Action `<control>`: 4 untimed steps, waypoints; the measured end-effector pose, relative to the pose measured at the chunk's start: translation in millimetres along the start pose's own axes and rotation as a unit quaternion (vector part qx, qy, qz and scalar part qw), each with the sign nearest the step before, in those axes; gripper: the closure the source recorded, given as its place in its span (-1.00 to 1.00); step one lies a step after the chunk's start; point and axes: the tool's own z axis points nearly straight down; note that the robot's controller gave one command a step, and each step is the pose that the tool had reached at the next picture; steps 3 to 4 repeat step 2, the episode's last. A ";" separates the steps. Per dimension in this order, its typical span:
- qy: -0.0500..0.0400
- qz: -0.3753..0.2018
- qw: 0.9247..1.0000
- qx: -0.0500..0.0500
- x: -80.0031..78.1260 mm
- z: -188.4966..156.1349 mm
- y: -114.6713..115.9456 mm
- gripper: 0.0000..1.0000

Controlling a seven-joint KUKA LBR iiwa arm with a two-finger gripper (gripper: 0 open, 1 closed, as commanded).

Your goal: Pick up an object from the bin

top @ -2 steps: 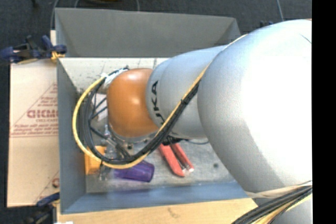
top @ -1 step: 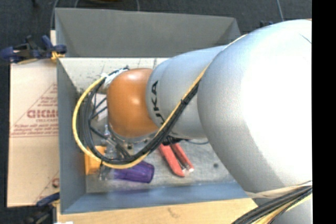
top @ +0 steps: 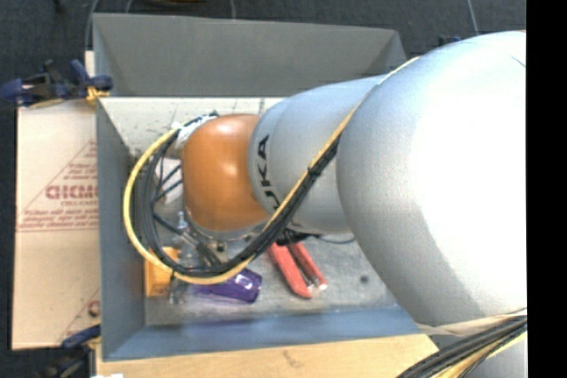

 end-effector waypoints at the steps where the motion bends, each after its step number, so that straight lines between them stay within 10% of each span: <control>1: 0.004 0.000 1.000 0.002 1.0 -19.8 -1.1 1.00; 4: 0.001 0.001 1.000 0.001 -0.6 -34.4 -0.6 1.00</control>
Offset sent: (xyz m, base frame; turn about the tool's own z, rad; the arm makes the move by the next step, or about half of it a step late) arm 0.0000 0.0001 0.0784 0.0000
